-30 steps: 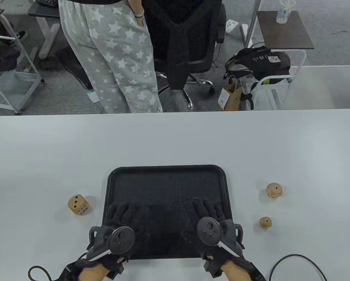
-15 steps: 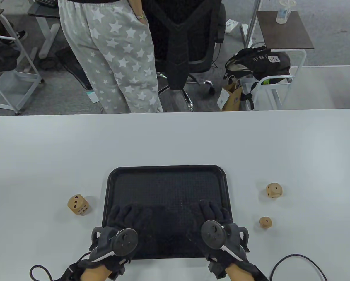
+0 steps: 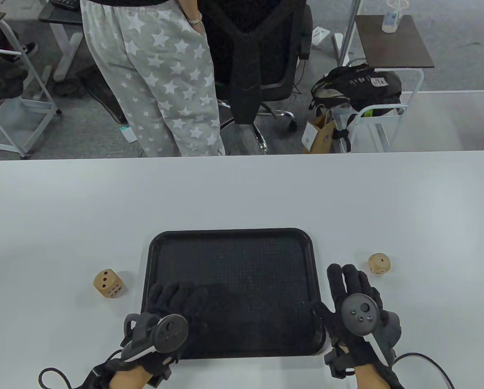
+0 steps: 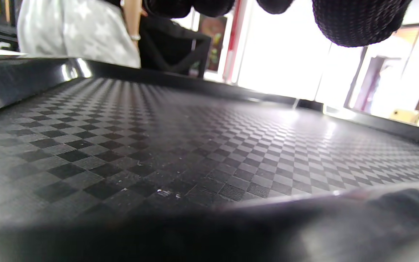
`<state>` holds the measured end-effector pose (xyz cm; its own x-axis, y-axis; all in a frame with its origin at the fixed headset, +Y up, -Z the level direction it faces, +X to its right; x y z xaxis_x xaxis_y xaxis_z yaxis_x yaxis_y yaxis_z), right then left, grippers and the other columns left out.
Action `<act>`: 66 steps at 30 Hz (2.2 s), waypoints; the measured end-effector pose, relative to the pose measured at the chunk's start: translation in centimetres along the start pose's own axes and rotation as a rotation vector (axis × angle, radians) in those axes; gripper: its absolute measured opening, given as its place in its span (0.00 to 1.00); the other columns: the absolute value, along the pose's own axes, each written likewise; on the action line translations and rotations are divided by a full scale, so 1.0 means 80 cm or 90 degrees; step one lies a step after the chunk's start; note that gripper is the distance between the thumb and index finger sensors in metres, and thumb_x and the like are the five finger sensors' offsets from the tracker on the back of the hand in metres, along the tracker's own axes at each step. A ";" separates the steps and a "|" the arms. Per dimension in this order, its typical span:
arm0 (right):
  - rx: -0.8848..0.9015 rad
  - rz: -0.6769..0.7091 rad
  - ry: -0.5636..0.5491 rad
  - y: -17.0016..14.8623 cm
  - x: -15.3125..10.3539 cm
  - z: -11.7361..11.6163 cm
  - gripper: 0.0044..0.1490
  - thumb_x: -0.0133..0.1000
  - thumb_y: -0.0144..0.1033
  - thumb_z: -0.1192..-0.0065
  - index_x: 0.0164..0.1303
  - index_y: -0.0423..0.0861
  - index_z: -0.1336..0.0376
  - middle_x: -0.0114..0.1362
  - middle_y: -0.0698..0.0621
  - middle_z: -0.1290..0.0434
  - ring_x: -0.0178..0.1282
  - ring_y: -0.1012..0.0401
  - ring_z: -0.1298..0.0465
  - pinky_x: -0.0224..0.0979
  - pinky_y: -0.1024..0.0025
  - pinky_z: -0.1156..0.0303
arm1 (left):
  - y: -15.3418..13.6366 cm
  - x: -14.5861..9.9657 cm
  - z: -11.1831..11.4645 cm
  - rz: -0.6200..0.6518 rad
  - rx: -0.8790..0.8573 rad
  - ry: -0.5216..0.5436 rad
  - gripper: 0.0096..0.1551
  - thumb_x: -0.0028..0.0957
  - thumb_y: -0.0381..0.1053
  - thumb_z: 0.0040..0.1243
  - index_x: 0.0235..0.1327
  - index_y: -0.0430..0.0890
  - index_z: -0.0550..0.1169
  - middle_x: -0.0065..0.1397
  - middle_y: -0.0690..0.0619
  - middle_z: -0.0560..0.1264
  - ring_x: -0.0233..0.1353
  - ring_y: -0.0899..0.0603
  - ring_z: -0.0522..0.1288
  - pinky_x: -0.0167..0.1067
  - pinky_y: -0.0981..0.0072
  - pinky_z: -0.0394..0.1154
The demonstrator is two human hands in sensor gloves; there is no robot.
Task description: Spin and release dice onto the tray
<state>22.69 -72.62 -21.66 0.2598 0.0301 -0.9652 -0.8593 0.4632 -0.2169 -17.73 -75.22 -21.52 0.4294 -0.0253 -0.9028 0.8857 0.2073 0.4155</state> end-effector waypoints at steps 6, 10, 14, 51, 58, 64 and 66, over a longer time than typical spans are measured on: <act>0.003 -0.125 0.011 -0.056 0.015 0.010 0.57 0.43 0.61 0.34 0.78 0.68 0.60 0.87 0.56 0.59 0.89 0.52 0.56 0.88 0.41 0.57 | -0.004 -0.001 -0.003 -0.007 -0.003 0.003 0.45 0.47 0.69 0.54 0.77 0.59 0.54 0.84 0.45 0.49 0.84 0.31 0.53 0.77 0.26 0.43; 0.031 -0.200 0.036 -0.088 0.022 0.006 0.56 0.43 0.59 0.31 0.78 0.66 0.57 0.87 0.55 0.55 0.88 0.51 0.53 0.87 0.41 0.55 | -0.006 -0.001 -0.004 -0.010 -0.002 0.003 0.45 0.47 0.69 0.53 0.77 0.59 0.54 0.84 0.45 0.49 0.84 0.31 0.53 0.77 0.26 0.43; 0.021 -0.246 0.055 -0.105 0.024 -0.001 0.54 0.43 0.58 0.30 0.77 0.64 0.53 0.85 0.54 0.50 0.86 0.51 0.48 0.86 0.42 0.52 | -0.008 -0.001 -0.004 -0.012 -0.002 0.002 0.45 0.47 0.69 0.54 0.76 0.59 0.55 0.84 0.45 0.49 0.84 0.31 0.53 0.77 0.26 0.43; -0.134 0.095 0.100 0.079 -0.004 -0.043 0.39 0.45 0.42 0.26 0.69 0.59 0.38 0.73 0.50 0.31 0.70 0.50 0.28 0.74 0.44 0.35 | -0.022 -0.001 -0.010 -0.032 -0.018 -0.005 0.45 0.47 0.69 0.54 0.77 0.59 0.55 0.84 0.45 0.49 0.84 0.31 0.53 0.77 0.26 0.43; -0.234 0.187 0.232 0.168 -0.009 -0.104 0.38 0.47 0.39 0.28 0.69 0.61 0.38 0.76 0.52 0.33 0.73 0.51 0.29 0.76 0.44 0.36 | -0.022 -0.001 -0.009 -0.028 -0.023 -0.007 0.45 0.47 0.69 0.53 0.77 0.59 0.55 0.84 0.45 0.48 0.84 0.31 0.53 0.77 0.26 0.43; -0.337 0.202 0.335 0.217 -0.012 -0.154 0.37 0.49 0.36 0.30 0.70 0.62 0.40 0.79 0.54 0.37 0.77 0.52 0.33 0.81 0.43 0.42 | -0.026 -0.002 -0.010 -0.031 -0.035 -0.008 0.44 0.47 0.69 0.54 0.76 0.59 0.55 0.84 0.45 0.48 0.84 0.31 0.53 0.77 0.26 0.43; -0.359 0.207 0.352 0.225 -0.013 -0.165 0.37 0.49 0.33 0.31 0.70 0.63 0.39 0.80 0.55 0.37 0.78 0.52 0.34 0.82 0.43 0.42 | -0.027 -0.002 -0.011 -0.032 -0.038 -0.007 0.45 0.47 0.69 0.54 0.77 0.58 0.55 0.84 0.45 0.49 0.84 0.31 0.53 0.77 0.26 0.43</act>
<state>1.13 -75.98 -26.48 -0.1642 -0.4190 -0.8930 -0.9829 -0.0076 0.1842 -19.87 -74.82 -22.40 0.3868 -0.0470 -0.9210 0.8941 0.2637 0.3621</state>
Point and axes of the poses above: the tracker on the back of each hand, its own y axis roughly to the thumb side, its own x axis roughly from the wrist to the fingertips, z = x × y, the point moved 3 cm from there along x, roughly from the wrist to the fingertips
